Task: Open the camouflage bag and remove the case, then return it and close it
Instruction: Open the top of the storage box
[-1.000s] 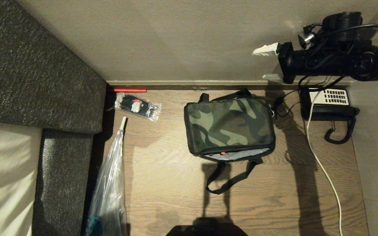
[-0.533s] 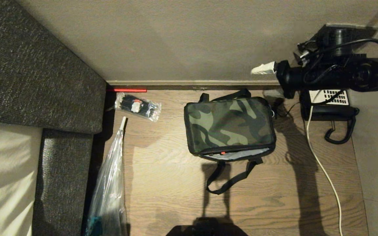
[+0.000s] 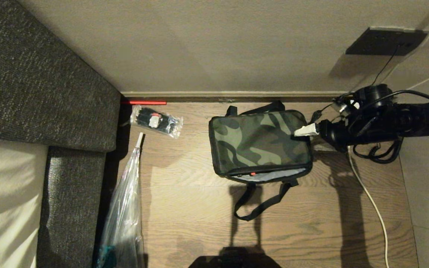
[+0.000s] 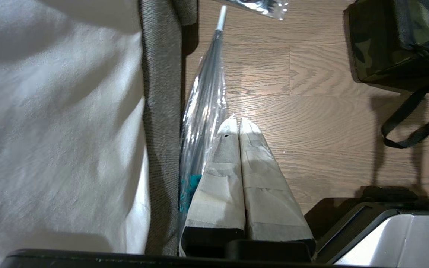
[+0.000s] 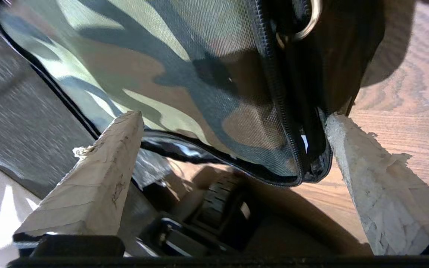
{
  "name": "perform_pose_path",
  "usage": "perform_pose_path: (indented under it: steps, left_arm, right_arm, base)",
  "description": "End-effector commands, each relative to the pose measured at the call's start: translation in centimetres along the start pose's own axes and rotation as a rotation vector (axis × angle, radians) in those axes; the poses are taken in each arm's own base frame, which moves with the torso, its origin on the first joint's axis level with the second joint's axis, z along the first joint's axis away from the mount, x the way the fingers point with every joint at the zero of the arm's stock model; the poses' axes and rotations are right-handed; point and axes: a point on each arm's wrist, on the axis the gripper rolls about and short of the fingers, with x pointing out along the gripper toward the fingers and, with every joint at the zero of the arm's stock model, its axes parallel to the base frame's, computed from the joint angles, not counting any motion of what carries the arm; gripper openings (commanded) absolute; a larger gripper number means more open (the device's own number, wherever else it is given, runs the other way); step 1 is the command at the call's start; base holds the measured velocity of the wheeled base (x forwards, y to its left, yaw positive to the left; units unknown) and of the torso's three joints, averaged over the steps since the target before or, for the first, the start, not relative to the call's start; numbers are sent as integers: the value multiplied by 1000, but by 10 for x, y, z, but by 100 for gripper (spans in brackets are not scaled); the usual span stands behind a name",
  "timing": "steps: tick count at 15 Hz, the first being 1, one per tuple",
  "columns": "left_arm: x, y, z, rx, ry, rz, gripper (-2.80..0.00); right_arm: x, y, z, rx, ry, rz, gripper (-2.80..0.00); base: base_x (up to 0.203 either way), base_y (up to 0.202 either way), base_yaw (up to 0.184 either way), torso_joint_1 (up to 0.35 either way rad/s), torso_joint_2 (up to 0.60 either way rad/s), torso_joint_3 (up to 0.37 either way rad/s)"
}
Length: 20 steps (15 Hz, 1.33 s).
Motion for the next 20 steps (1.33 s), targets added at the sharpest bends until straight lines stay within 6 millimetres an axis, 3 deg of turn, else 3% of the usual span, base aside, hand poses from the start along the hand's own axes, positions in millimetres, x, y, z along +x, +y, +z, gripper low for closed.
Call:
perform_pose_path:
  steps: [1, 5, 8, 14, 20]
  left_arm:
    - [0, 0, 0, 1, 3, 0, -280]
    - [0, 0, 0, 1, 3, 0, -280]
    - [0, 0, -1, 1, 4, -1, -280]
    - [0, 0, 0, 1, 3, 0, -280]
    - [0, 0, -1, 0, 4, 0, -280]
  right_arm:
    - [7, -14, -2, -16, 17, -17, 0]
    - [4, -11, -3, 25, 27, -8, 0]
    - [3, 5, -3, 119, 23, 22, 0]
    - [9, 16, -11, 101, 45, 32, 0]
    - [37, 33, -26, 184, 115, 62, 0]
  base:
    - [0, 0, 0, 0, 0, 0]
    - [0, 0, 0, 0, 0, 0]
    - [0, 0, 0, 0, 0, 0]
    - [0, 0, 0, 0, 0, 0]
    - [0, 0, 0, 0, 0, 0]
